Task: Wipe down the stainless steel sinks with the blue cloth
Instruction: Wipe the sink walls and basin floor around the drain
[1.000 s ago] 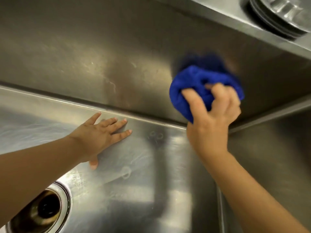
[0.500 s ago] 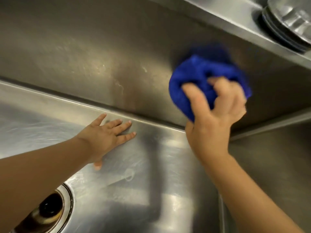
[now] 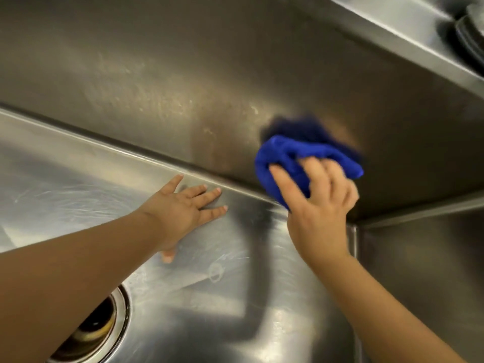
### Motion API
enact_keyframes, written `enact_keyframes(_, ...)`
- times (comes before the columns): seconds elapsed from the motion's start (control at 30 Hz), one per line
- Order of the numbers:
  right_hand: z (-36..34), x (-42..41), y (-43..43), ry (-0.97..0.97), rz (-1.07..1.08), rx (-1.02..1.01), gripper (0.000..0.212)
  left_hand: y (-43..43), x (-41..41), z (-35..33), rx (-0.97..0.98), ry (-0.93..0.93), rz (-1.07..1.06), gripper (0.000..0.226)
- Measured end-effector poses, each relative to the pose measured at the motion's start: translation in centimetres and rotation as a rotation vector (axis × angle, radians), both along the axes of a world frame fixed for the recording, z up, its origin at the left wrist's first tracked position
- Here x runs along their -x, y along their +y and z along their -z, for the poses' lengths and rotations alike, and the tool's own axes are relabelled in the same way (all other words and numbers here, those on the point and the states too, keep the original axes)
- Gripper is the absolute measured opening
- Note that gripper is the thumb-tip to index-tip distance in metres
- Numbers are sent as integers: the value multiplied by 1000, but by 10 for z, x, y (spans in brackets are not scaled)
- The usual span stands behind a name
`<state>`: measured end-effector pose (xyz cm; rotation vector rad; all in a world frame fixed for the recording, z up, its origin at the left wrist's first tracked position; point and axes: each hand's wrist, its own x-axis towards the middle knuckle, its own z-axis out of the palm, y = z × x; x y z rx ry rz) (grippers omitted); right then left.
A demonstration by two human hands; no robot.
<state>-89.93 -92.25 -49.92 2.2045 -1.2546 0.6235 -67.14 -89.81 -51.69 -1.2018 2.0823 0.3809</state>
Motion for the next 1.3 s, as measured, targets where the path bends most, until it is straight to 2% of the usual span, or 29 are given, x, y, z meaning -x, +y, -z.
enact_keyframes(0.1,43,15,7,209,43,-256,60,-1,1,0,-13,5,-10,130)
enact_keyframes(0.17,49,13,10,193,106,-337,67,-1,-1,1,-12,15,-8,130)
enact_keyframes(0.37,15,-35,1,31,-19,-185,50,-2,-1,-2,-26,7,-12,130)
enact_keyframes(0.43,21,-26,-2,96,-33,-165,45,-2,1,-3,-28,0,-11,130)
enact_keyframes(0.53,43,16,7,215,34,-251,44,-1,1,-2,-26,-5,-10,129)
enact_keyframes(0.6,44,31,12,208,127,-323,54,-3,-1,0,-22,17,-10,129)
enact_keyframes(0.67,30,24,13,178,128,-352,66,-2,-4,0,-3,50,-10,128)
enact_keyframes(0.73,0,7,14,108,67,-278,60,2,-9,1,27,86,-42,127)
enact_keyframes(0.9,-95,-41,3,-244,-85,50,47,15,-51,-7,43,76,-195,120)
enact_keyframes(0.97,-99,-50,-4,-265,-80,129,42,18,-68,-11,33,16,-238,120)
enact_keyframes(1.03,-77,-49,-5,-182,-50,142,44,21,-76,-10,23,-15,-251,120)
enact_keyframes(1.17,-14,-33,1,72,-25,-112,54,23,-78,-4,16,-4,-256,122)
enact_keyframes(1.3,-19,-44,7,43,2,-214,65,23,-77,-2,21,1,-267,124)
